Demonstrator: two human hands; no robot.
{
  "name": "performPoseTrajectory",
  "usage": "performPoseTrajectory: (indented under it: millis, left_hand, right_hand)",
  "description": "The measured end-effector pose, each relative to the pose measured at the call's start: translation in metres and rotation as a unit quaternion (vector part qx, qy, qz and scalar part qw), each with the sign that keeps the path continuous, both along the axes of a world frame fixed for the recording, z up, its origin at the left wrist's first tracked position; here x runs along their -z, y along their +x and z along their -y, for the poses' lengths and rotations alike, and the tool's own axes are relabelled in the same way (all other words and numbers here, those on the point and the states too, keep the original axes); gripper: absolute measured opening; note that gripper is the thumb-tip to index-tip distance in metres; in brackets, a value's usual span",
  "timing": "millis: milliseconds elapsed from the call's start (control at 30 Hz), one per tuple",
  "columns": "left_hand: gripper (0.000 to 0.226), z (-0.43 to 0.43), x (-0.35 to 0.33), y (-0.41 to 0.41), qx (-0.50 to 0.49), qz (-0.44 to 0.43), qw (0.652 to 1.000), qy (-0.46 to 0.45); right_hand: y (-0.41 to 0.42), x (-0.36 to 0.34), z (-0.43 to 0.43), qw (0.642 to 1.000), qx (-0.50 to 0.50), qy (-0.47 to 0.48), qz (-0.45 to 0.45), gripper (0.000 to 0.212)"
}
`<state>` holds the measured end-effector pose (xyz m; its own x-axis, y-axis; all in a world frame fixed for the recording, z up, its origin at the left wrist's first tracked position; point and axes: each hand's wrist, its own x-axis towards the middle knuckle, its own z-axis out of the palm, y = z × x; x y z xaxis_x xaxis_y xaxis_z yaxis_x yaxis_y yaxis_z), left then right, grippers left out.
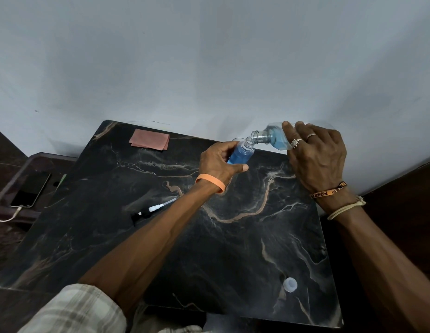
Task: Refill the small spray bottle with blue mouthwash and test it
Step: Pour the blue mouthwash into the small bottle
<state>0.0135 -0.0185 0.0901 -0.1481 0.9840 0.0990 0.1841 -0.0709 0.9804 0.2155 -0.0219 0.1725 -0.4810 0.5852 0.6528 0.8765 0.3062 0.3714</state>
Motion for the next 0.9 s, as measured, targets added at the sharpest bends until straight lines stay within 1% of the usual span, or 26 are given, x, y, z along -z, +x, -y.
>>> performPoseTrajectory:
  millis: [900]
  left_hand:
    - [0.062, -0.0023, 0.0068, -0.0009, -0.003, 0.002, 1.0, 0.004]
  right_hand:
    - [-0.0012, 0.0015, -0.0016, 1.0, -0.004, 0.003, 0.008, 0.043]
